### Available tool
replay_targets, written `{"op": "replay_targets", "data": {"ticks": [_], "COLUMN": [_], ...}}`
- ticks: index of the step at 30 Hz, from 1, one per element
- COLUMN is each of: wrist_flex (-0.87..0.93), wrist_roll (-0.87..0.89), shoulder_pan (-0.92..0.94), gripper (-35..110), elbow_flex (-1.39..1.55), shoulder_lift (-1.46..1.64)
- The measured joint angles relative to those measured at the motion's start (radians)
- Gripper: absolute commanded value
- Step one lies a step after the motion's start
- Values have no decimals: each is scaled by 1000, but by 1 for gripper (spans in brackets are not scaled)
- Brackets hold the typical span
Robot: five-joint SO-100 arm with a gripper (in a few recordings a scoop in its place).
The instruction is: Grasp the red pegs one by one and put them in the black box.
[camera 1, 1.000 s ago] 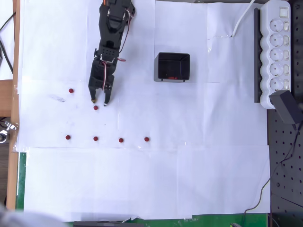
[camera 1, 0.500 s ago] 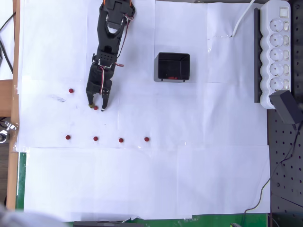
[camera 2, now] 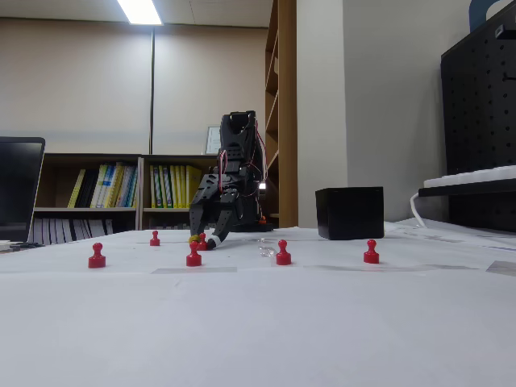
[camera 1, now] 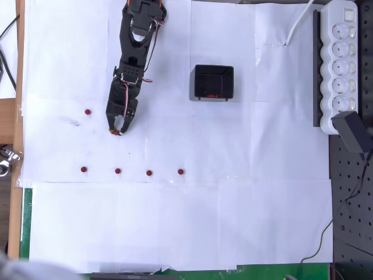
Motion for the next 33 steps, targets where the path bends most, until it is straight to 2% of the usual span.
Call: {"op": "replay_targets", "data": {"ticks": [3, 7, 12, 16, 19, 23, 28, 33], "wrist_flex": [302, 805, 1419, 1766, 1805, 1770, 1664, 1571], "wrist_roll": [-74, -198, -370, -494, -588, -684, -746, -767], "shoulder_pan": [-25, -106, -284, -491, -681, -882, -1011, -1062], "gripper": [0, 0, 0, 0, 0, 0, 0, 0], "elbow_flex": [100, 290, 649, 864, 908, 916, 916, 808], "shoulder_lift": [-75, -196, -284, -324, -339, -331, -219, -160]}}
